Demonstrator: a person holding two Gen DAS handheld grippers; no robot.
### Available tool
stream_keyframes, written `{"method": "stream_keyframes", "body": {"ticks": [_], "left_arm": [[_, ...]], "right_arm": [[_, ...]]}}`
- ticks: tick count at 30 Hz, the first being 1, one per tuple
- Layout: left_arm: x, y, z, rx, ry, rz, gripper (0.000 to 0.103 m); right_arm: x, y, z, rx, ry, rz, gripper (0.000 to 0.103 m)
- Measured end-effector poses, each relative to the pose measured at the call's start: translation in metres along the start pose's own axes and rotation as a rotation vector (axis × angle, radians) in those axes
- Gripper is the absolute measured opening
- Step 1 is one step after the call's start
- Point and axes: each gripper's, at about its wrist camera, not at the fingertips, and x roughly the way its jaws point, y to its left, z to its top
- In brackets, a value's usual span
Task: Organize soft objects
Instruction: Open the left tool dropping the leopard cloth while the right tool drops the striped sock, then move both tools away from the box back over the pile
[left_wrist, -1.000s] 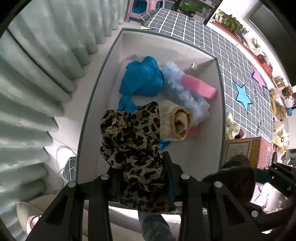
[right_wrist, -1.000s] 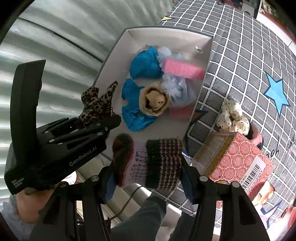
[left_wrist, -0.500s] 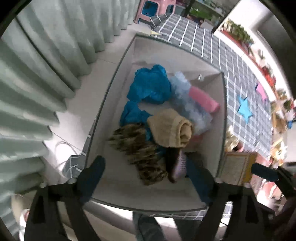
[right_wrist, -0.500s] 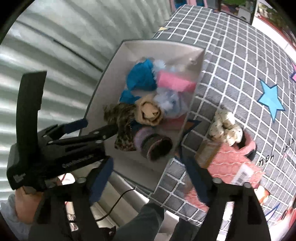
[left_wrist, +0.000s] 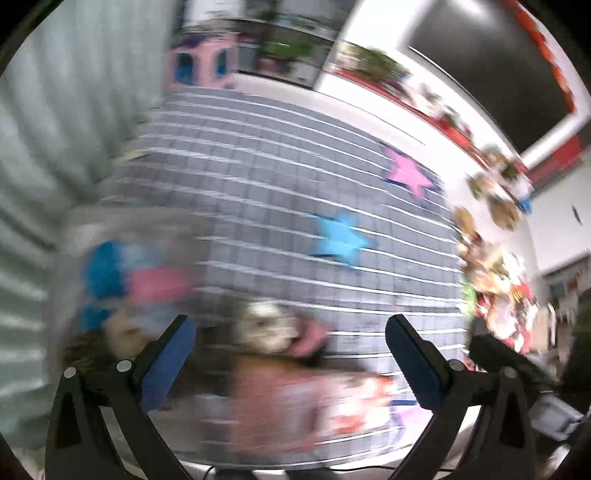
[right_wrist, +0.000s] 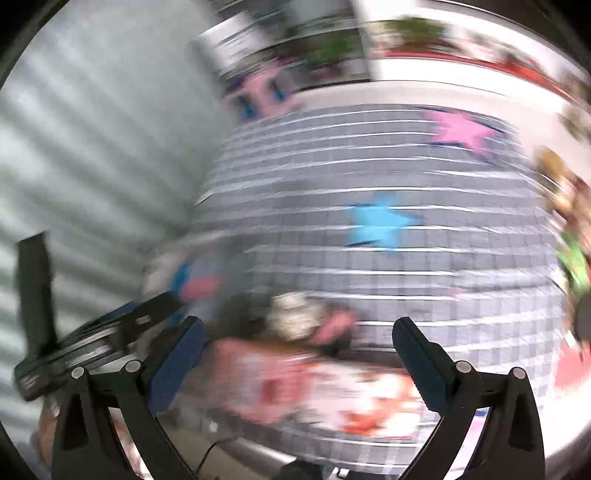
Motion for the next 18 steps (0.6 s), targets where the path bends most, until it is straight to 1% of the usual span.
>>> {"method": "stream_keyframes", "body": {"ticks": [2, 4, 5, 7, 8, 10, 11, 13, 15, 18], "left_arm": [[0.027, -0.057, 0.009, 0.066, 0.007, -0.011, 0.103], [0.053, -0.099, 0.014, 0.118, -0.006, -0.003, 0.103], [0.078, -0.127, 0.016, 0.16, -0.007, -0.001, 0.103], [0.119, -0.16, 0.019, 0.216, 0.019, -0.024, 0.103], [0.152, -0.18, 0.02, 0.239, 0.059, -0.045, 0.103], [0.193, -0.2, 0.018, 0.261, 0.094, -0.05, 0.103], [0.22, -0.212, 0.015, 0.286, 0.096, 0.007, 0.103], [0.247, -0.229, 0.008, 0.334, 0.06, 0.112, 0.103], [0.268, -0.235, 0.004, 0.356, 0.026, 0.179, 0.103], [0.294, -0.235, 0.001, 0.359, -0.022, 0.258, 0.103]], "right_arm": [[-0.006, -0.054, -0.004, 0.107, -0.01, -0.062, 0.102], [-0.008, -0.097, -0.009, 0.19, -0.002, -0.1, 0.102], [-0.01, -0.125, -0.017, 0.246, 0.0, -0.124, 0.102], [-0.012, -0.161, -0.033, 0.309, 0.003, -0.163, 0.102], [-0.013, -0.174, -0.039, 0.33, 0.007, -0.177, 0.102], [-0.012, -0.199, -0.056, 0.374, 0.027, -0.194, 0.102], [-0.009, -0.213, -0.064, 0.394, 0.049, -0.195, 0.102], [-0.002, -0.228, -0.072, 0.412, 0.083, -0.196, 0.102], [0.003, -0.241, -0.082, 0.416, 0.116, -0.2, 0.102], [0.007, -0.256, -0.087, 0.404, 0.129, -0.203, 0.102]]}}
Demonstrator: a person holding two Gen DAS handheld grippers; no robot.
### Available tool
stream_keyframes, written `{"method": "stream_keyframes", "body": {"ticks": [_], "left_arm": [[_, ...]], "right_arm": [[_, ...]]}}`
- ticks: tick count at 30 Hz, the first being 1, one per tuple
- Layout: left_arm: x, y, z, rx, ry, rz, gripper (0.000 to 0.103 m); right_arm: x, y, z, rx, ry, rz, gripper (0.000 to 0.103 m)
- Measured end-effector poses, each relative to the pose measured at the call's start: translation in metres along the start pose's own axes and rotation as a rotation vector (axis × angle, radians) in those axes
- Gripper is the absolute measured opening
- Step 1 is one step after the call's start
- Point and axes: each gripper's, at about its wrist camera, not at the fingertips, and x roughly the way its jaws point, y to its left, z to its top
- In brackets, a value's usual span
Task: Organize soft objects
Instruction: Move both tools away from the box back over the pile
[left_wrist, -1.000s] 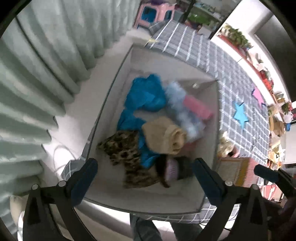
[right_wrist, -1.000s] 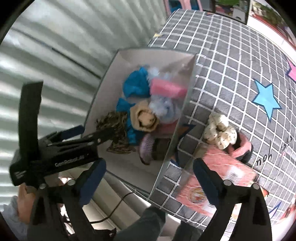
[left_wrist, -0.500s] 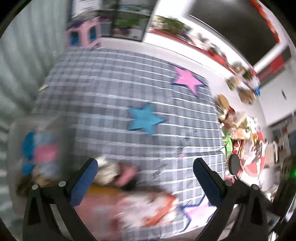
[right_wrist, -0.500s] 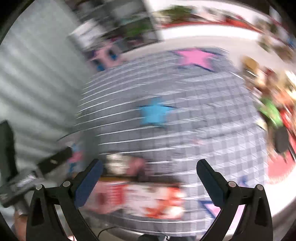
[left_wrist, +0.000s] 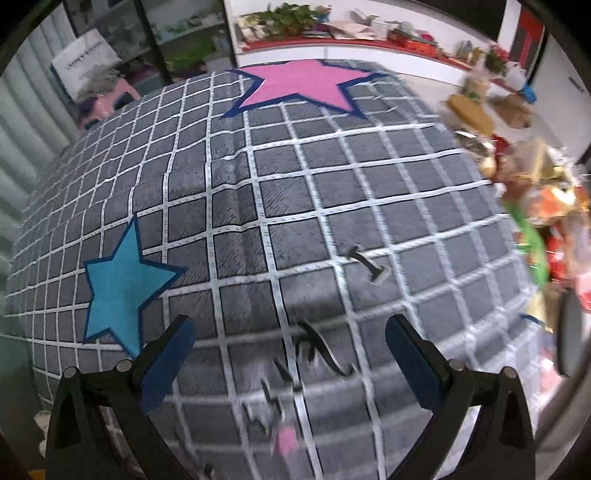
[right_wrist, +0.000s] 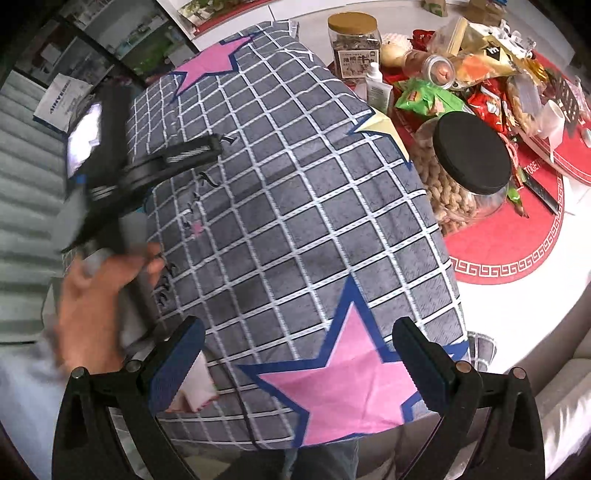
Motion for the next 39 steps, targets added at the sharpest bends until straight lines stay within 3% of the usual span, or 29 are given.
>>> {"method": "stream_keyframes", "body": {"ticks": [2, 6, 11, 24, 27, 32, 35, 39], "left_arm": [[0.016, -0.001, -0.004, -0.014, 0.002, 0.029, 0.103], [0.018, -0.003, -0.004, -0.024, -0.09, 0.023, 0.103], [0.021, 0.006, -0.022, -0.079, -0.227, -0.04, 0.103], [0.019, 0.008, -0.023, -0.079, -0.227, -0.038, 0.103], [0.02, 0.006, -0.02, -0.077, -0.201, -0.036, 0.103], [0.023, 0.002, 0.01, 0.013, 0.008, -0.078, 0.103], [-0.007, 0.007, 0.017, 0.043, -0.039, -0.043, 0.103], [-0.108, 0.042, 0.015, 0.049, -0.214, -0.025, 0.103]], "right_arm": [[0.005, -0.005, 0.004, -0.012, 0.0, -0.003, 0.102], [0.018, -0.007, 0.01, -0.033, 0.02, 0.007, 0.102], [0.035, -0.007, 0.013, -0.033, 0.049, 0.029, 0.102], [0.042, -0.009, 0.024, -0.013, 0.06, 0.071, 0.102], [0.041, -0.016, 0.023, 0.01, 0.069, 0.074, 0.102], [0.041, -0.024, 0.02, 0.011, 0.082, 0.057, 0.102], [0.036, -0.025, 0.024, 0.007, 0.071, 0.051, 0.102], [0.026, -0.015, 0.034, -0.022, 0.052, 0.054, 0.102]]}}
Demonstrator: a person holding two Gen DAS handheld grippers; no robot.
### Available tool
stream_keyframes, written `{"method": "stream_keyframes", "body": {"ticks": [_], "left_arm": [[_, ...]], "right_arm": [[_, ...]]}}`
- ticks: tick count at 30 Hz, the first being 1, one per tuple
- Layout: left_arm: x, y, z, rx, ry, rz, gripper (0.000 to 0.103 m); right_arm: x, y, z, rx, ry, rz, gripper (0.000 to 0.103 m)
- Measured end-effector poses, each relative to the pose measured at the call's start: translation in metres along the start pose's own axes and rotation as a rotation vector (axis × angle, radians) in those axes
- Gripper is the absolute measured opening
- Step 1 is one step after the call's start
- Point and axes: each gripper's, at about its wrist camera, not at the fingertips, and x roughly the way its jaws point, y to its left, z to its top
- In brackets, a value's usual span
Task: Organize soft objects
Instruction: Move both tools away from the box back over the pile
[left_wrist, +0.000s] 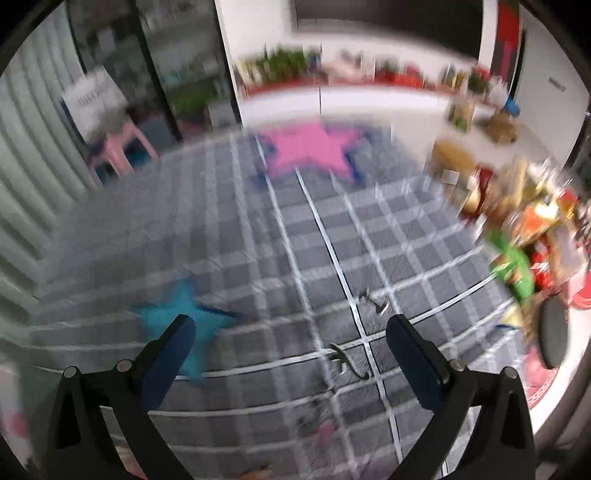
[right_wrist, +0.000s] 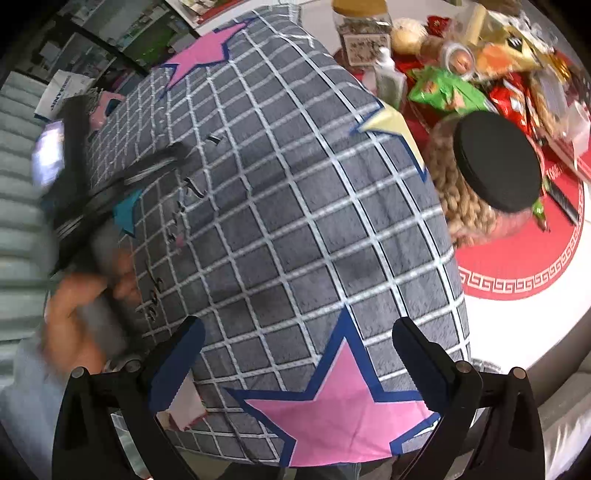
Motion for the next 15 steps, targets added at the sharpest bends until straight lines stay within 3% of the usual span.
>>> {"method": "stream_keyframes", "body": {"ticks": [2, 4, 7, 11, 15], "left_arm": [[-0.047, 0.026, 0.002, -0.014, -0.044, 0.025, 0.103], [-0.085, 0.059, 0.002, -0.019, -0.027, 0.029, 0.103], [-0.099, 0.097, -0.011, 0.01, 0.121, 0.041, 0.103], [-0.082, 0.157, -0.04, -0.028, 0.379, 0.077, 0.103], [-0.058, 0.192, -0.061, -0.046, 0.557, 0.092, 0.103]], "right_arm": [[-0.005, 0.012, 0.003, -0.033, -0.005, 0.019, 0.102], [-0.007, 0.029, 0.005, -0.074, -0.002, 0.036, 0.102], [-0.004, 0.062, 0.002, -0.139, 0.019, 0.069, 0.102], [0.01, 0.119, -0.009, -0.22, 0.089, 0.135, 0.102], [0.029, 0.167, -0.021, -0.28, 0.148, 0.151, 0.102]]}}
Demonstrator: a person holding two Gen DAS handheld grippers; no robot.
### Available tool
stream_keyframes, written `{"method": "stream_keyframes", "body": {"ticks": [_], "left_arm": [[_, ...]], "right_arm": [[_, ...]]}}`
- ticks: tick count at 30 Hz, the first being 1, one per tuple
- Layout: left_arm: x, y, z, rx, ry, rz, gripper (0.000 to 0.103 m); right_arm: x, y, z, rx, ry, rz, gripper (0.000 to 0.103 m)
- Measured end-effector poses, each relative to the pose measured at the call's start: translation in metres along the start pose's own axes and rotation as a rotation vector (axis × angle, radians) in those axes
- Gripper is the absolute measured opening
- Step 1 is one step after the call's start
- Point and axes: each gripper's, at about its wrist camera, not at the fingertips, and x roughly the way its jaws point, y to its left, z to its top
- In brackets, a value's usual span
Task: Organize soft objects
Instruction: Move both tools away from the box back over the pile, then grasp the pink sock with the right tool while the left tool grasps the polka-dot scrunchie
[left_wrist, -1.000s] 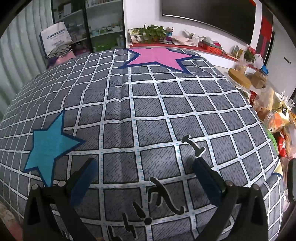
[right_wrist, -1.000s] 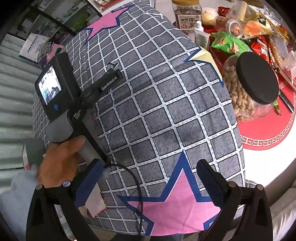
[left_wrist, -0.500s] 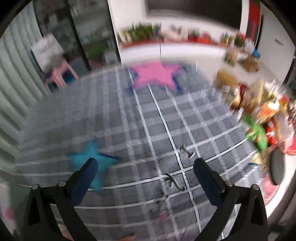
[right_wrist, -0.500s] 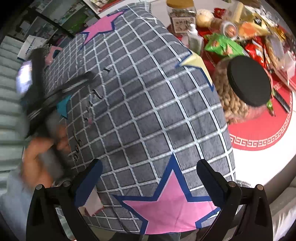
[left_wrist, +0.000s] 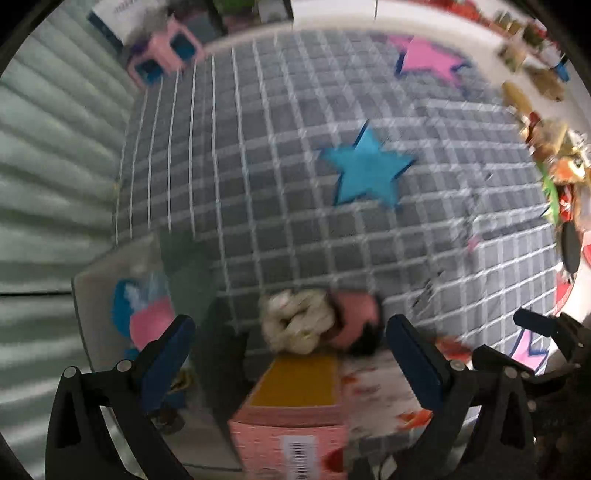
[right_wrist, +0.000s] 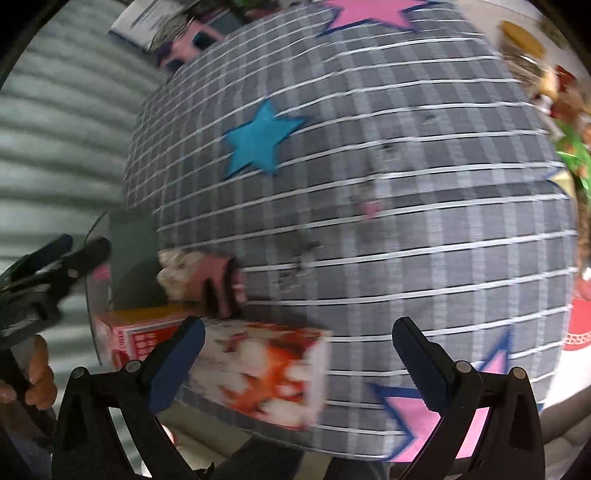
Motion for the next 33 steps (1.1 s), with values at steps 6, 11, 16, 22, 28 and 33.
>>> {"method": "stream_keyframes", "body": {"ticks": [6, 11, 16, 22, 28, 33], "left_arm": [[0.049, 0.01, 0.019, 0.018, 0.206, -0.092, 0.103], [0.089, 0.009, 0.026, -0.018, 0.349, -0.137, 0.103], [0.124, 0.005, 0.027, -0.025, 0.463, -0.151, 0.103], [0.155, 0.004, 0.024, -0.064, 0.565, -0.167, 0.101], [0.17, 0.003, 0.034, -0.039, 0.588, -0.158, 0.095], [0.189, -0.005, 0.025, -0.039, 0.659, -0.19, 0.053]], "right_arm": [[0.049, 0.047, 0.005, -0.047, 0.104, -0.031, 0.102], [0.08, 0.063, 0.013, -0.099, 0.16, -0.063, 0.102], [0.104, 0.069, 0.02, -0.132, 0.201, -0.059, 0.102], [0.131, 0.066, 0.025, -0.102, 0.244, -0.019, 0.102], [0.144, 0.075, 0.028, -0.103, 0.238, -0.005, 0.096], [0.147, 0.091, 0.031, -0.143, 0.236, -0.003, 0.038]]}}
